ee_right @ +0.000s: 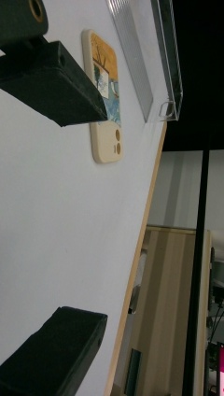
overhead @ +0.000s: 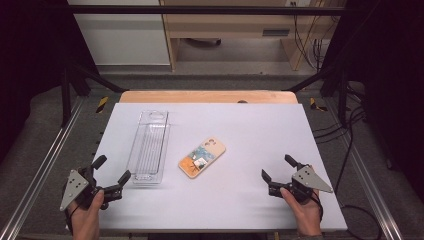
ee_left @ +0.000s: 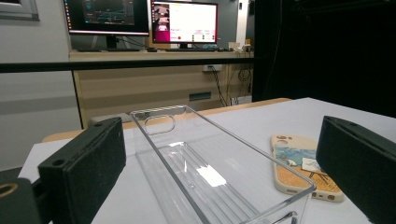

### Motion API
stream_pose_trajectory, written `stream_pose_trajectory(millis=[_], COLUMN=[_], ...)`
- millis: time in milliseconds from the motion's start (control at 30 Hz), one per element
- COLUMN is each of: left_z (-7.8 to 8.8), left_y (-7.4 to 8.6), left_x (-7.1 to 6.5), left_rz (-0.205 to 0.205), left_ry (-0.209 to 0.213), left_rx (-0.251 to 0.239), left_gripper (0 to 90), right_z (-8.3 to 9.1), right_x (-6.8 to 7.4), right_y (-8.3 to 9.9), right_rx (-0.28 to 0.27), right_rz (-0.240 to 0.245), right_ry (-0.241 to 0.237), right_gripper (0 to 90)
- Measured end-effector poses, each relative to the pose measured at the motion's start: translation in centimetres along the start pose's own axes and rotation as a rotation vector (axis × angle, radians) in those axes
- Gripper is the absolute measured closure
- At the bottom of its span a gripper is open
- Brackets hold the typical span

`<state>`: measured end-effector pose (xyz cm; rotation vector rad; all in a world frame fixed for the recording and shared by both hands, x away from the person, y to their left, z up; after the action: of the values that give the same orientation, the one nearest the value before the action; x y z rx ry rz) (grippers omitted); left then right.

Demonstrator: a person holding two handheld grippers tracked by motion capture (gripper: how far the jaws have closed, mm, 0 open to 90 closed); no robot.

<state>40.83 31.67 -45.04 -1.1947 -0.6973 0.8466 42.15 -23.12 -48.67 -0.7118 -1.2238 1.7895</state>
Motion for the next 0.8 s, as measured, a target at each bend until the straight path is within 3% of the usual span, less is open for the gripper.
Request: stream_pose_trajectory(millis=[433,800], left_z=[0.0,-0.1], left_y=[0.0,0.0], left_x=[0.1,0.3], left_rz=[0.010,0.010], left_ry=[0.006,-0.005], left_rx=[-0.008,-0.009], left_gripper=[1.5,1.5], right_z=[-0.3,-1.2], right_x=[0.7,2.0], right_y=[0.0,-0.5], right_rx=[0.030,0.060], right_rz=[-0.020,-0.018], right_ry=[-0.033,-0.004], right_gripper=[5.5,5.7])
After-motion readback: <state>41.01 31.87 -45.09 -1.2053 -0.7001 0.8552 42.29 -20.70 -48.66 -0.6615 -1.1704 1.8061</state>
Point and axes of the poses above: each handheld gripper's, and its own axes: z roughly backward along the jaws, y roughly out of its underside, x roughly to its left, the point moved 2 cm from there along -z, roughly forward along the jaws, and after that the axes turned 13 degrees about x, right-handed, at the moved point
